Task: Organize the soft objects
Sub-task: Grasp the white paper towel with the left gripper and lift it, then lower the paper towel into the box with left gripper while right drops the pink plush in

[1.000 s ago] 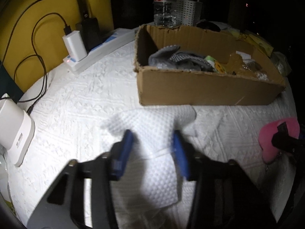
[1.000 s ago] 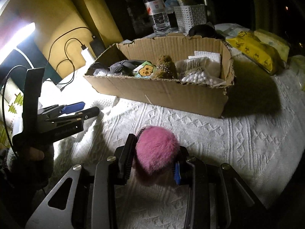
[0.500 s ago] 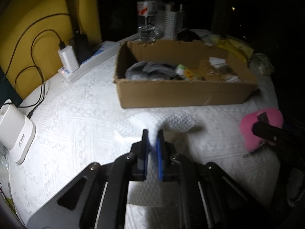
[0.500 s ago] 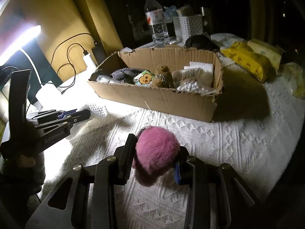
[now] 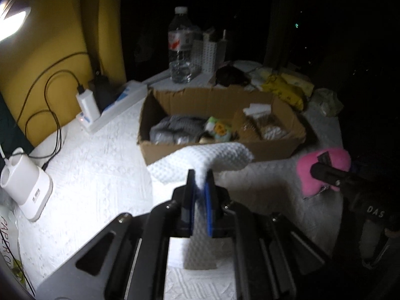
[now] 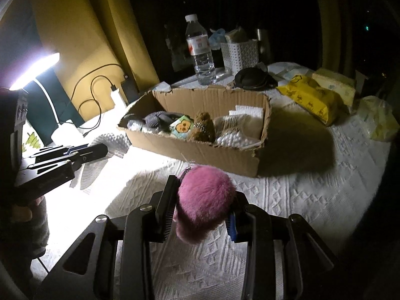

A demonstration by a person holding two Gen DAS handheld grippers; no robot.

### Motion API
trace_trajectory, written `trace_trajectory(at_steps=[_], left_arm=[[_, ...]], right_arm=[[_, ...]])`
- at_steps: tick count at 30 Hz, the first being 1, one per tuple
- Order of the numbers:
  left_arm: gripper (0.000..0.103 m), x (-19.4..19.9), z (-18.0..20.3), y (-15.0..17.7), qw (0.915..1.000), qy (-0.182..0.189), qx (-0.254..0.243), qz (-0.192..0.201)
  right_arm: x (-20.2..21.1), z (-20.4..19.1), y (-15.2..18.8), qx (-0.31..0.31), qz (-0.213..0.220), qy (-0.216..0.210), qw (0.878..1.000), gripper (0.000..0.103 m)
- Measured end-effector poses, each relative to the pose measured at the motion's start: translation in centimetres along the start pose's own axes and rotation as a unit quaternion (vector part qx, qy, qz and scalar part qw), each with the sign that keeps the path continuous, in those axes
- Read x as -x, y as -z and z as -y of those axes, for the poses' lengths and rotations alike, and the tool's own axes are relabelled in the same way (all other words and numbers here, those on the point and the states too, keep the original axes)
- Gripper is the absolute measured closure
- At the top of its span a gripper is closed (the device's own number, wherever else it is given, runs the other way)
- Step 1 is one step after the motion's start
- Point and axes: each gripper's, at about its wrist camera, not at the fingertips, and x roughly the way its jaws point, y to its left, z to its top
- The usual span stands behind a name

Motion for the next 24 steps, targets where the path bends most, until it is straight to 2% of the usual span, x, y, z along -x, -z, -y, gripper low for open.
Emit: trace_trajectory(at_steps=[13,24], left_arm=[[0.097,-0.5,1.0,-3.9,0.9996,0.006,-0.013,0.024],[0.097,-2.8,-0.3,-6.9,0.9993,0.002,-0.005,0.036]], right_arm=[[0.1,1.6,-2.4,-0.002,0.019,-0.001,1.0,0.067],[-1.3,2.5,-4.9,-0.001,0.026,0.0,1.0,0.067]])
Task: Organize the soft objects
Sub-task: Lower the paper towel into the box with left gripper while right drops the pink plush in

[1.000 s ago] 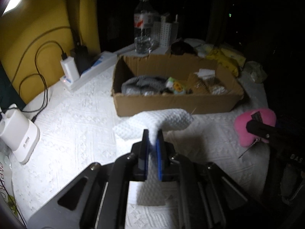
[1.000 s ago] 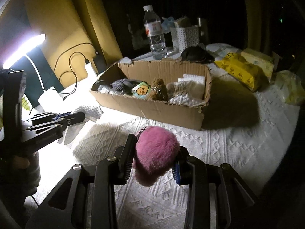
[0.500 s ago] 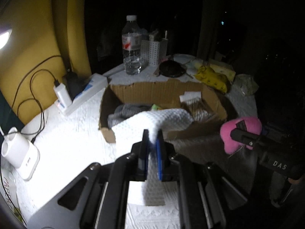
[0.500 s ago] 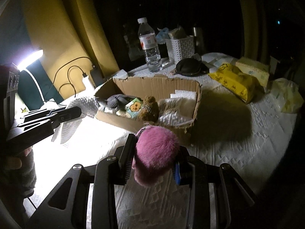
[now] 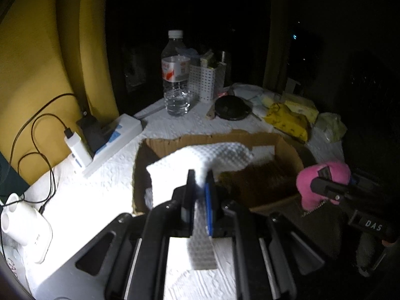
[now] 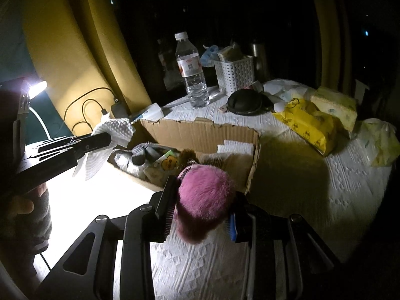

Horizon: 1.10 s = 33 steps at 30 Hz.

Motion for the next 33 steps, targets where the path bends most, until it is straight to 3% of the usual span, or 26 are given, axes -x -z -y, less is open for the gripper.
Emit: trace_trajectory(at_steps=[24,33], left_arm=[[0.096,-4.6,-4.4,-4.0,0.9993,0.024,0.027,0.0],[0.097,-7.0,-2.2,-3.6,0.9981,0.053,0.026,-0.021]], right_arm=[[-4.0,1.5,-4.7,-0.003,0.015,0.014,1.0,0.067],[-5.5,2.0,-5.5,-0.007,0.011,0.011,1.0,0.067]])
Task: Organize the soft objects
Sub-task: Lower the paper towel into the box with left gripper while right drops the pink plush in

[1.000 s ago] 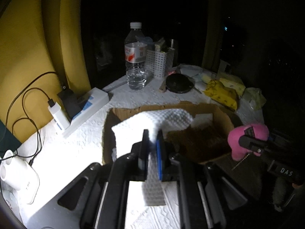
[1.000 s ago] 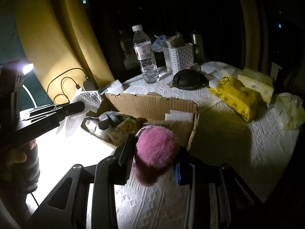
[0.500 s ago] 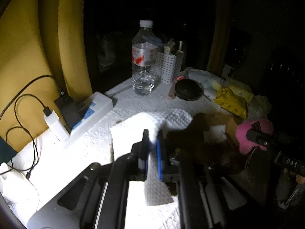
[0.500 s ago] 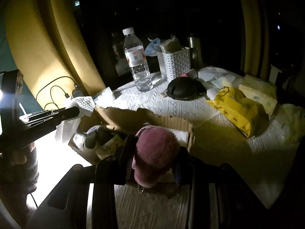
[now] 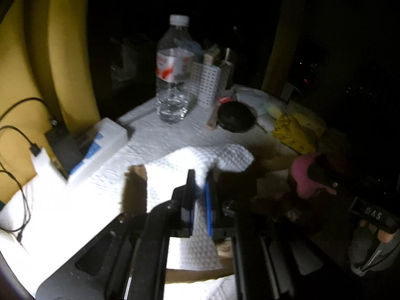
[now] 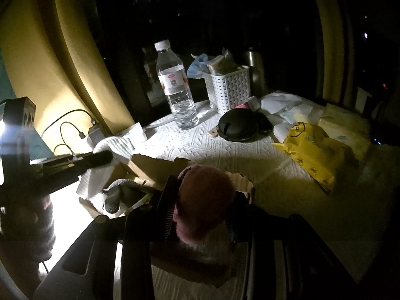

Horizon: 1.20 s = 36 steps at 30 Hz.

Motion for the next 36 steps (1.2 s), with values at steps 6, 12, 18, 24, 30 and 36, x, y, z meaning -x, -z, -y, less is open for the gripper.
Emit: trace_trajectory(at_steps=[6,12,18,24,30,36], left_arm=[[0.097,-2.4,2.6,0.7,0.9996,0.015,-0.005,-0.023],[0.095,-5.1,3.9,2.0,0.9988,0.007,-0.002,-0.048],[0.087,-6.9,4.3,3.1,0.9971,0.005,0.002,-0.076],[0.069,-6.2,4.7,3.1,0.9974,0.001,-0.006,-0.071],[0.043,-4.8,4.3,3.1,0.9981,-0.007,0.0,-0.061],[0.039,-2.9,4.7,2.9,0.9989,-0.018,-0.011,-0.042]], right_arm=[[-1.2,0.3,0.0,-0.009,-0.006,-0.007,1.0,0.067],[-2.4,0.4,0.4,-0.017,-0.014,-0.015,1.0,0.067],[-3.9,0.8,1.1,-0.024,-0.026,-0.013,0.999,0.067],[-4.8,1.5,1.7,-0.034,-0.037,-0.007,0.999,0.059],[-3.6,1.5,1.5,-0.035,-0.027,0.002,0.999,0.048],[-2.1,1.2,1.4,-0.03,-0.019,0.017,0.999,0.048]])
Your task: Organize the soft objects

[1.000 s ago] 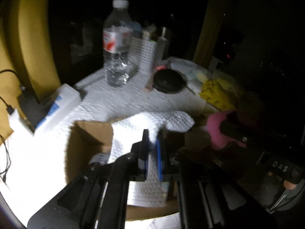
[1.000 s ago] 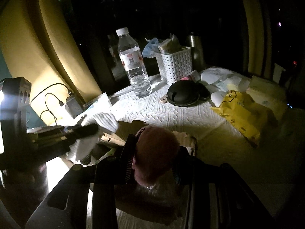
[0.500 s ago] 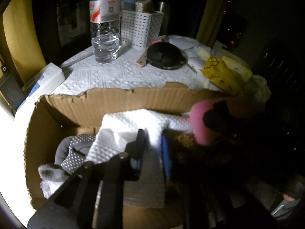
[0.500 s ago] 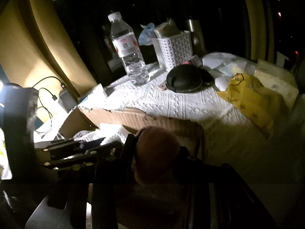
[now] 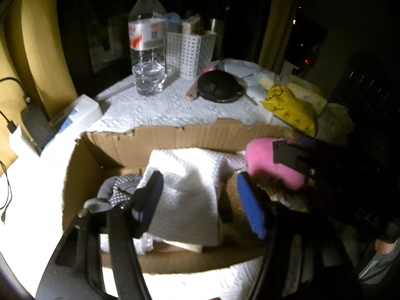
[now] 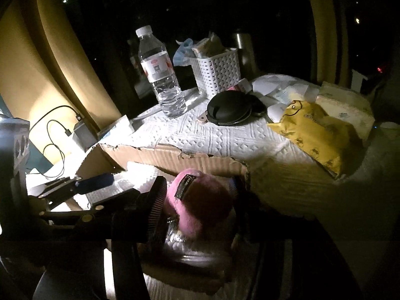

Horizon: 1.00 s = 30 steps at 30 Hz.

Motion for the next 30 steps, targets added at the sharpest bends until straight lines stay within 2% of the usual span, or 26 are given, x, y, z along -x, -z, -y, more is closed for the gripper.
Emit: trace_trajectory(at_steps=[20,24,30], left_arm=[[0.036,8.3,0.6,2.0,0.9983,-0.012,-0.012,0.057],[0.027,10.2,0.8,2.6,0.9975,-0.011,-0.013,0.069],[0.025,12.8,1.3,3.4,0.9964,-0.01,-0.019,0.082]], right_arm=[[6.6,-2.8,2.2,0.014,0.019,0.025,0.999,0.048],[8.4,-3.5,2.8,0.018,0.026,0.028,0.999,0.048],[10.8,-4.6,3.3,0.024,0.041,0.036,0.998,0.048]])
